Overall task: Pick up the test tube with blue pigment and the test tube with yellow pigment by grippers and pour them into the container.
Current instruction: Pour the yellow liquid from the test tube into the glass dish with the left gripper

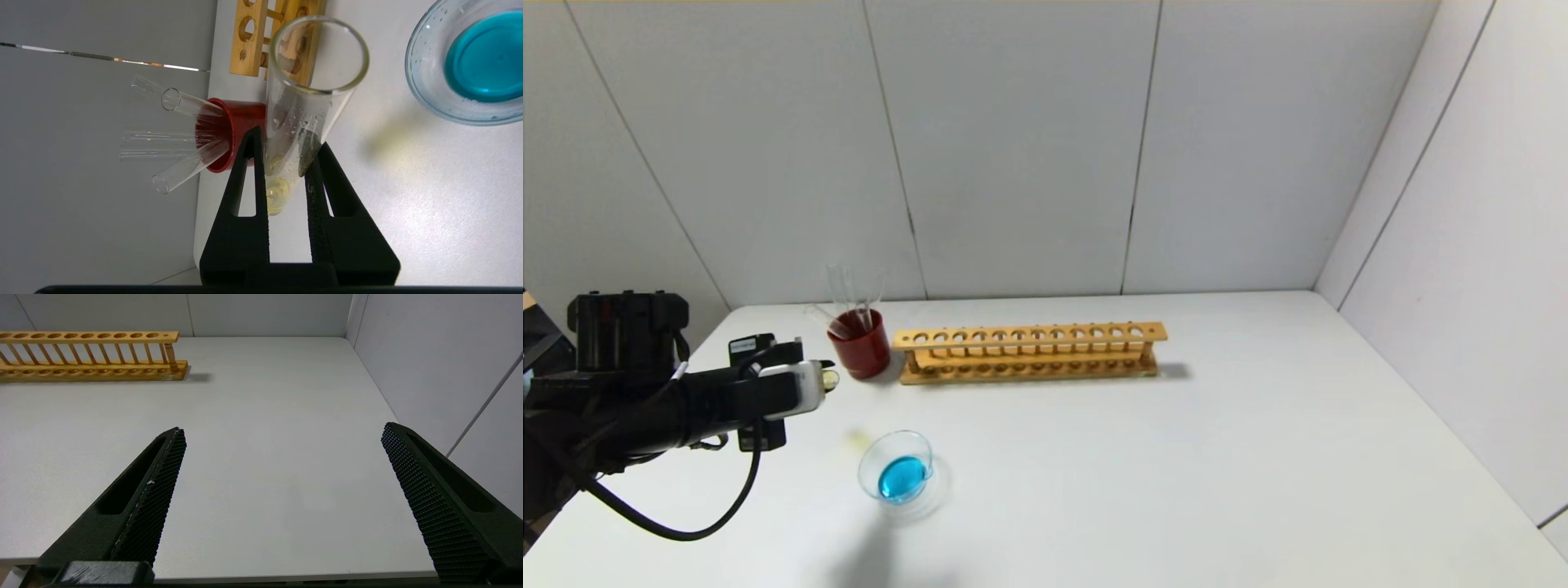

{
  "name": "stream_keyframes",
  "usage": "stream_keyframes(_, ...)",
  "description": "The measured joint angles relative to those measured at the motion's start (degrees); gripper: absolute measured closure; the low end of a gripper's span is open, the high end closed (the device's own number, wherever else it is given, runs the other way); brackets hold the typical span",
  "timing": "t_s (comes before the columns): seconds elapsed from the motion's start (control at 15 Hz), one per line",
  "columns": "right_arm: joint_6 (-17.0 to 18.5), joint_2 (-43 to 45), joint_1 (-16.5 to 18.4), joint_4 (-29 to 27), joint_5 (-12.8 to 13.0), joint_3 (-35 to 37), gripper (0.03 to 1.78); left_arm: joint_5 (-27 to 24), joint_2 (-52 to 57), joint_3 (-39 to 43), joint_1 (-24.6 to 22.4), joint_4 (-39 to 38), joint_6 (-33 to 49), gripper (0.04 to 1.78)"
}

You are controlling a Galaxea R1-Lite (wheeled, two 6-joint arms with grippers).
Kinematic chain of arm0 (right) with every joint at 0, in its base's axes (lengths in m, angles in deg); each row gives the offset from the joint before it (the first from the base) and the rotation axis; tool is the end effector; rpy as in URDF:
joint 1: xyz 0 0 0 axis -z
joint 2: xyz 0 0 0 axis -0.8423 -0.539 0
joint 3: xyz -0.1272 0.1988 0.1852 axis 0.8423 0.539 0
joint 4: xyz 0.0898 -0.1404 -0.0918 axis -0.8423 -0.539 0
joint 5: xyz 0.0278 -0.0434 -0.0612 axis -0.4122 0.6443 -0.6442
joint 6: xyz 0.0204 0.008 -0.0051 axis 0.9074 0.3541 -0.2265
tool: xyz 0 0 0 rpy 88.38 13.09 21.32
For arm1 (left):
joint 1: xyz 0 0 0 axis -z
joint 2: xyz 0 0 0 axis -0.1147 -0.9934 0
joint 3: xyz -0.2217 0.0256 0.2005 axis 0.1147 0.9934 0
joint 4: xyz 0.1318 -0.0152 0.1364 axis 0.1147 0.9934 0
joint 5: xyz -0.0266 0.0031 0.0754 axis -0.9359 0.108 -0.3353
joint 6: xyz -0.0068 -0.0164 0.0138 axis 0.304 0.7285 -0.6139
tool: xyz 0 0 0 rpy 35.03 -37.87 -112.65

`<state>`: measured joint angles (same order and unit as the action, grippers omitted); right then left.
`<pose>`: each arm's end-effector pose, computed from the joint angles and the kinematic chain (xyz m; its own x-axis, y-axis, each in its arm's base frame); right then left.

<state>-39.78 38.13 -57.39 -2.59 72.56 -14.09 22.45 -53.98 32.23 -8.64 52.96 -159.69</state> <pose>-0.0228 0.0001 0.0749 1.0000 0.0038 -0.0047 -0.0038 1.0000 0.0002 0.2630 -0.0007 0.1256 0.7914 -0.4241 -0.4403 0.5505 0.1810 0.8150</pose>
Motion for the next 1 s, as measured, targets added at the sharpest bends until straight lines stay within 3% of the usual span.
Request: stream_keyframes(1.0,0.0,0.0,0.0,0.0,0.0,0.0,0.06,1.7,-1.9,-0.2,2.0,0.0,-11.1,1.51)
